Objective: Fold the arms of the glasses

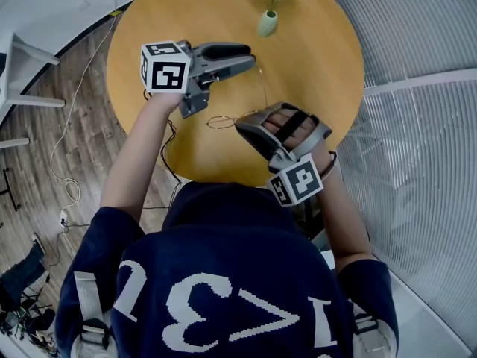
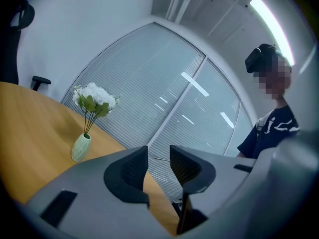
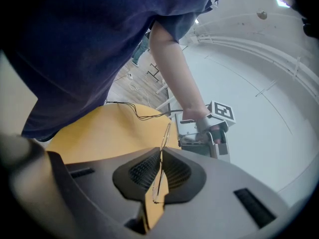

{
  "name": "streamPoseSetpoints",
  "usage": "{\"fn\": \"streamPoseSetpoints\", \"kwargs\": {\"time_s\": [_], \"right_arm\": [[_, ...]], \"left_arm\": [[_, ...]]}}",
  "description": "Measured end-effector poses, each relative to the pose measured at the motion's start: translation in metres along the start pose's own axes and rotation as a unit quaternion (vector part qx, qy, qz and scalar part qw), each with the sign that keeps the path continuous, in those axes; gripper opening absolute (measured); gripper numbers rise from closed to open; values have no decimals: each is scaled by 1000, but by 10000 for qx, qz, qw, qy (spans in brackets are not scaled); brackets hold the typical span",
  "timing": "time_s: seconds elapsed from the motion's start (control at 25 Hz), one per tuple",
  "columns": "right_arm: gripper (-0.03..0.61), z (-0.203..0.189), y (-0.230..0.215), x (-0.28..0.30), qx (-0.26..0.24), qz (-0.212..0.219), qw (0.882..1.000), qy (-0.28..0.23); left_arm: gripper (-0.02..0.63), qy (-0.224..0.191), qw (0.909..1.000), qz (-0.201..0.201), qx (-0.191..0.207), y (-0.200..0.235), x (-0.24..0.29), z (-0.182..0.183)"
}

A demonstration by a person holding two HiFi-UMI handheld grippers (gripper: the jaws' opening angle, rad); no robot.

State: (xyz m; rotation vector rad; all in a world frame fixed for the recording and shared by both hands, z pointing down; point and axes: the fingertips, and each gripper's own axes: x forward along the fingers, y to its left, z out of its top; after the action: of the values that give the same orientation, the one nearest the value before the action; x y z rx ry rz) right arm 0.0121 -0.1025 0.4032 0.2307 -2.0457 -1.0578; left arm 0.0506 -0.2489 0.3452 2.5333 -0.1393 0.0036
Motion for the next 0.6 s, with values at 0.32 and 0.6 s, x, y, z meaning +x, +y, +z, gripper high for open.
{"fn": "streamPoseSetpoints", "kwargs": {"time_s": [0.32,0.6], "right_arm": [[34,-9,3,-3,-28,6,10000,52],[34,4,1,3,-167,46,9998,48]], "left_arm": [[139,-17,10000,50,-21,6,-3,-1],[143,226,9994,-244,-25,0,6,-2]]}}
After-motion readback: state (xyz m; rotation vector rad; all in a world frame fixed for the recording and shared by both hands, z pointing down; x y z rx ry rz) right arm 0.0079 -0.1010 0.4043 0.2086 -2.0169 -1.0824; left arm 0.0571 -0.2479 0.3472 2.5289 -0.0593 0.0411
